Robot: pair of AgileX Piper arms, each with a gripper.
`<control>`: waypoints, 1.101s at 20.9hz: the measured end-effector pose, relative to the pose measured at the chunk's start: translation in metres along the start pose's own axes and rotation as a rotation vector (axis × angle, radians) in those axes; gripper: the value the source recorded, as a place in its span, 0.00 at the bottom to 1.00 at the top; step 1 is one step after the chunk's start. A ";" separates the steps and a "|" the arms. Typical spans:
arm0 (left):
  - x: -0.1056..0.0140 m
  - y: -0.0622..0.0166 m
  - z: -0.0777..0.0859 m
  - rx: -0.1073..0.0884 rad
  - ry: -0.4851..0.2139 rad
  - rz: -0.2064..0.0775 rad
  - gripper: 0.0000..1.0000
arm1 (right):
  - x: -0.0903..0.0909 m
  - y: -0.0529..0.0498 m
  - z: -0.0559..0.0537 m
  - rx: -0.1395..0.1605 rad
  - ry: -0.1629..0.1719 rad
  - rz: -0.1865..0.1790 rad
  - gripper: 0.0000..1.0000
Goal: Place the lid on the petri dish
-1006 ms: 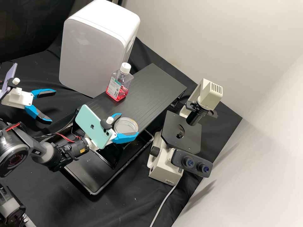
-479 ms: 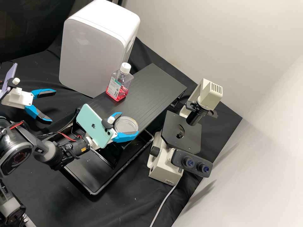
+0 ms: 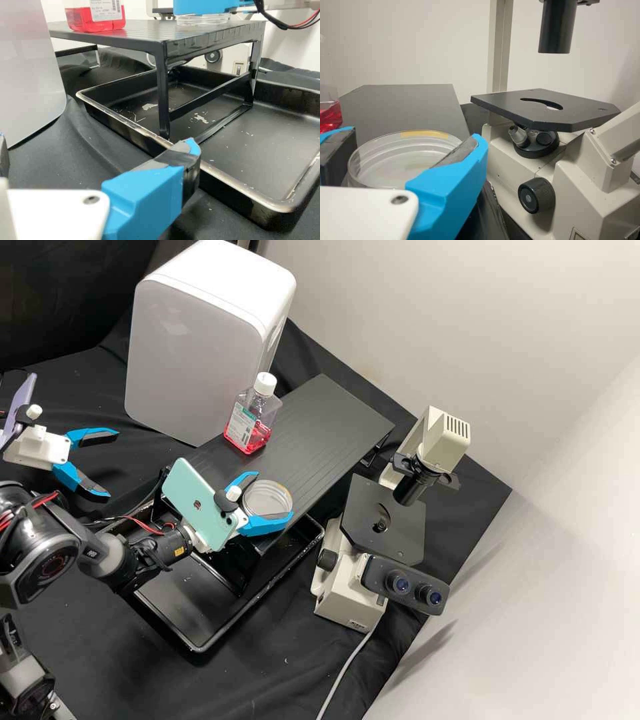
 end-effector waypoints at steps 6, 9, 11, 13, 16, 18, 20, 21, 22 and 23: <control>0.000 0.0000 0.000 0.000 0.000 0.000 1.00 | 0.000 -0.002 0.001 -0.005 -0.013 -0.018 1.00; 0.000 0.0000 0.000 0.000 0.000 0.000 1.00 | 0.000 -0.005 0.001 -0.022 -0.025 -0.038 1.00; 0.000 0.0000 0.000 0.000 0.000 0.000 1.00 | -0.001 -0.005 0.001 -0.030 -0.023 -0.039 1.00; 0.000 0.0000 0.000 0.000 0.001 0.000 1.00 | -0.001 -0.004 -0.001 -0.039 -0.023 -0.032 1.00; 0.000 0.0003 -0.001 -0.005 0.011 0.003 1.00 | -0.003 0.000 -0.005 -0.037 -0.011 -0.018 1.00; 0.000 0.0003 -0.001 -0.006 0.013 0.003 1.00 | -0.005 0.002 -0.007 -0.049 -0.006 -0.010 1.00; 0.000 0.0003 -0.001 -0.004 0.013 0.003 1.00 | -0.006 0.003 -0.008 -0.036 -0.016 0.002 1.00; 0.000 0.0003 -0.001 -0.001 0.013 0.003 1.00 | -0.006 0.004 -0.008 -0.031 -0.018 0.008 1.00; 0.000 0.0003 -0.001 0.011 0.014 0.004 1.00 | -0.007 0.004 -0.008 -0.029 -0.023 0.010 1.00; 0.000 0.0006 0.000 0.034 0.014 0.006 1.00 | -0.008 0.006 -0.009 -0.021 -0.026 0.019 1.00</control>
